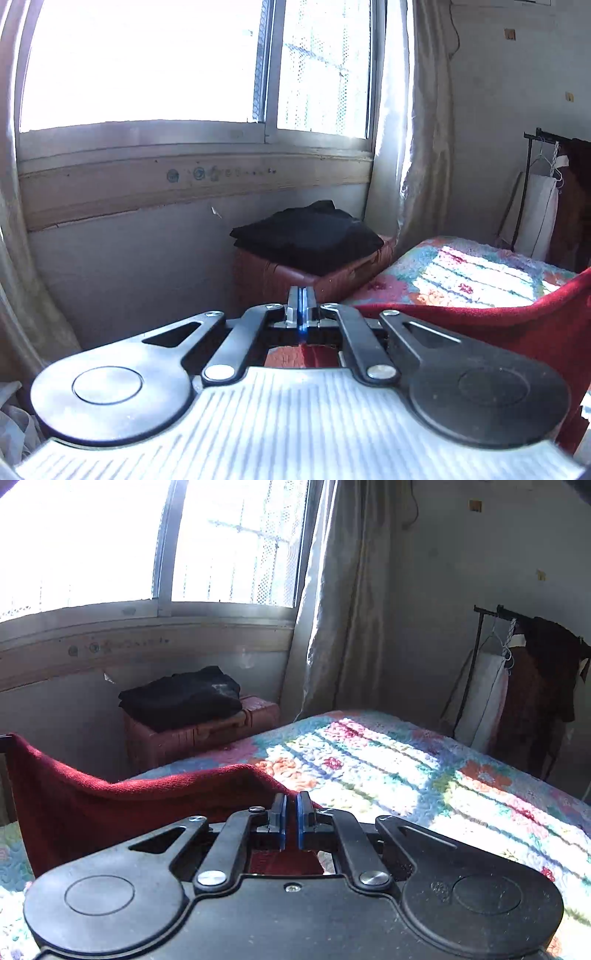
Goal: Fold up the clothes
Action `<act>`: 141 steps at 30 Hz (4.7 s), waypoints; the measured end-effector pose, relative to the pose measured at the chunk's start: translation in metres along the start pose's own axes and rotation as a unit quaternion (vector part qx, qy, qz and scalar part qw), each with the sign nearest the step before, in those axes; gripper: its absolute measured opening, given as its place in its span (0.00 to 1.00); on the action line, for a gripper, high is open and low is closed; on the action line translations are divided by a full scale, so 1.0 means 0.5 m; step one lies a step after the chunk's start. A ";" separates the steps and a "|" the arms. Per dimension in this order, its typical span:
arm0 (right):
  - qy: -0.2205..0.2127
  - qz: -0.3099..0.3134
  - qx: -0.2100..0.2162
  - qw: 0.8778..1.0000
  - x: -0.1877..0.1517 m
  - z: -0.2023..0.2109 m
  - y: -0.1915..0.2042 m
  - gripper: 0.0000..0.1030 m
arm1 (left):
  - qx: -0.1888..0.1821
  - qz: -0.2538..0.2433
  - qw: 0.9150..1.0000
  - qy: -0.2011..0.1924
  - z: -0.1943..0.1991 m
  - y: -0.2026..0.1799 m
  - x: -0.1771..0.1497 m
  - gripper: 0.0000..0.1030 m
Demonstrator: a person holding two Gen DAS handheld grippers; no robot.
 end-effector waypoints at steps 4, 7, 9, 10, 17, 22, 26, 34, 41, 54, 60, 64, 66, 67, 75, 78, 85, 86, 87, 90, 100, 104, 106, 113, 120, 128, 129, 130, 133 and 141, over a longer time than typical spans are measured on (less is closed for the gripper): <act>-0.063 -0.026 -0.009 0.998 0.059 0.090 -0.053 0.00 | -0.042 0.014 0.999 0.012 0.077 0.013 0.043 0.00; 0.004 -0.038 0.031 0.999 0.019 0.090 -0.070 0.00 | -0.086 0.037 0.992 0.082 0.056 0.016 -0.010 0.00; 0.054 -0.027 0.025 0.998 -0.037 0.069 -0.055 0.00 | -0.091 0.040 0.986 0.137 0.016 0.015 -0.067 0.01; 0.079 -0.023 0.022 0.996 -0.066 0.056 -0.044 0.00 | -0.091 0.039 0.981 0.165 -0.007 0.015 -0.098 0.03; 0.216 -0.041 0.106 0.970 -0.204 -0.028 0.057 0.11 | -0.106 0.106 0.946 0.289 -0.126 0.066 -0.269 0.08; 0.250 -0.076 0.188 0.947 -0.213 -0.052 0.119 0.49 | -0.138 0.147 0.940 0.276 -0.149 0.083 -0.290 0.42; 0.280 -0.054 0.264 0.922 -0.224 -0.071 0.201 0.50 | -0.132 0.113 0.937 0.303 -0.183 0.059 -0.320 0.70; 0.290 0.070 0.300 0.906 -0.285 -0.062 0.354 0.50 | -0.145 0.166 0.912 0.345 -0.226 0.042 -0.394 0.61; 0.297 0.164 0.262 0.903 -0.309 -0.087 0.386 0.68 | -0.172 0.190 0.904 0.341 -0.209 0.037 -0.358 0.08; 0.204 0.175 0.188 0.945 -0.230 -0.045 0.351 0.02 | -0.189 0.190 0.913 0.307 -0.143 0.039 -0.309 0.10; 0.153 0.147 0.150 0.966 -0.133 -0.046 0.288 0.02 | -0.252 0.235 0.903 0.258 -0.079 0.038 -0.254 0.41; 0.156 0.134 0.139 0.969 -0.112 -0.069 0.261 0.02 | -0.265 0.156 0.921 0.240 -0.077 -0.012 -0.246 0.43; 0.156 0.122 0.141 0.970 -0.105 -0.075 0.254 0.02 | -0.273 0.126 0.923 0.240 -0.084 -0.041 -0.253 0.50; 0.154 0.112 0.145 0.971 -0.100 -0.076 0.252 0.02 | -0.278 0.120 0.922 0.241 -0.088 -0.052 -0.257 0.53; 0.113 0.019 0.250 0.961 -0.018 -0.081 0.243 0.02 | -0.301 0.173 0.914 0.209 -0.191 -0.111 -0.224 0.46; 0.122 -0.015 0.277 0.953 -0.005 -0.100 0.237 0.02 | -0.310 0.179 0.909 0.216 -0.217 -0.106 -0.204 0.07; 0.149 -0.069 0.245 0.955 -0.049 -0.129 0.173 0.61 | -0.231 0.138 0.945 0.184 -0.226 -0.056 -0.156 0.07; 0.159 -0.078 0.248 0.952 -0.063 -0.129 0.164 0.69 | -0.225 0.138 0.948 0.175 -0.229 -0.043 -0.146 0.07; 0.171 -0.080 0.253 0.949 -0.076 -0.129 0.160 0.69 | -0.219 0.136 0.952 0.164 -0.231 -0.029 -0.134 0.07; 0.227 -0.051 0.257 0.938 -0.135 -0.133 0.173 0.69 | -0.206 0.132 0.960 0.136 -0.235 0.008 -0.099 0.07; 0.248 0.052 0.209 0.944 -0.203 -0.136 0.255 0.68 | -0.186 0.147 0.967 0.094 -0.245 0.067 -0.057 0.07; 0.199 0.088 0.178 0.960 -0.173 -0.119 0.255 0.68 | -0.182 0.124 0.971 0.089 -0.228 0.054 -0.057 0.07; 0.173 0.098 0.155 0.968 -0.167 -0.107 0.249 0.68 | -0.188 0.123 0.971 0.084 -0.223 0.052 -0.051 0.07; 0.187 0.185 0.046 0.964 -0.230 -0.160 0.233 0.69 | -0.203 0.116 0.970 0.074 -0.213 0.041 -0.045 0.07; 0.257 0.002 0.093 0.962 -0.197 -0.243 0.149 0.19 | -0.195 0.091 0.975 0.053 -0.203 0.021 -0.047 0.07; 0.135 0.008 0.023 0.990 -0.019 -0.312 0.113 0.15 | -0.172 0.114 0.978 0.011 -0.247 0.013 -0.043 0.16; 0.142 0.007 0.020 0.990 -0.007 -0.336 0.116 0.16 | -0.148 0.109 0.982 0.030 -0.273 0.010 -0.051 0.19; 0.149 0.006 0.017 0.989 0.005 -0.360 0.120 0.16 | -0.123 0.100 0.986 0.057 -0.300 0.006 -0.061 0.24; 0.178 -0.018 0.008 0.984 0.004 -0.429 0.127 0.29 | -0.073 0.064 0.985 0.143 -0.362 -0.002 -0.104 0.33; 0.186 -0.049 -0.002 0.981 -0.092 -0.352 0.082 0.59 | -0.090 0.044 0.970 0.220 -0.315 0.004 -0.189 0.58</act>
Point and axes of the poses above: each gripper's, at about its wrist camera, not at the fingertips, and z roughly against the way its jaws point, y to its left, x to its top, the point moved 2 cm from there along -z, roughly the way its jaws point, and after that the axes turned 9 degrees about -x, right-handed, at the moved point
